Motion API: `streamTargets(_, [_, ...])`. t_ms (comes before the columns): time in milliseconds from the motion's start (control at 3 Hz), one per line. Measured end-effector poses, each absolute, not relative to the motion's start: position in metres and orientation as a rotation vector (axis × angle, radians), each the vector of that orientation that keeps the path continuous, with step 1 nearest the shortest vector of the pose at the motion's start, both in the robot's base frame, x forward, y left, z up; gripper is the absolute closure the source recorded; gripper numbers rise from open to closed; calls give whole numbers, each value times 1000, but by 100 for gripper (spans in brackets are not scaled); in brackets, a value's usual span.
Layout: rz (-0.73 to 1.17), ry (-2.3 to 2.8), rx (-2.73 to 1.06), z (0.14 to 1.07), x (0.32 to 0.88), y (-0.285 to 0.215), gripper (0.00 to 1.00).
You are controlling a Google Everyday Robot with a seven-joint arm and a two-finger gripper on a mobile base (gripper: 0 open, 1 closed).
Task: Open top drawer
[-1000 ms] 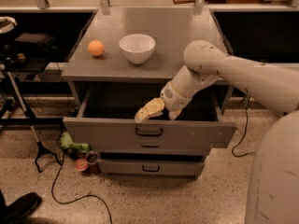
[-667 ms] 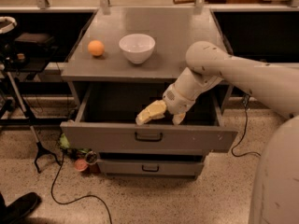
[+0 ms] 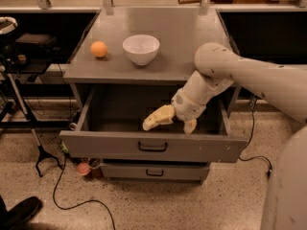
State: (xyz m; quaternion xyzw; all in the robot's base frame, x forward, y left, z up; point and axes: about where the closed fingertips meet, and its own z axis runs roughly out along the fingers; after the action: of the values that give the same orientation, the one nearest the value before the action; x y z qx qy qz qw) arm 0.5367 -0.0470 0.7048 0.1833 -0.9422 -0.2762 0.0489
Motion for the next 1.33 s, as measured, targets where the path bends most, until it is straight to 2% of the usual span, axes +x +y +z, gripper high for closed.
streamTargets(1000, [-783, -2798, 370, 707, 510, -62, 0])
streamTargets(1333, [-732, -2721, 211, 711, 485, -77, 0])
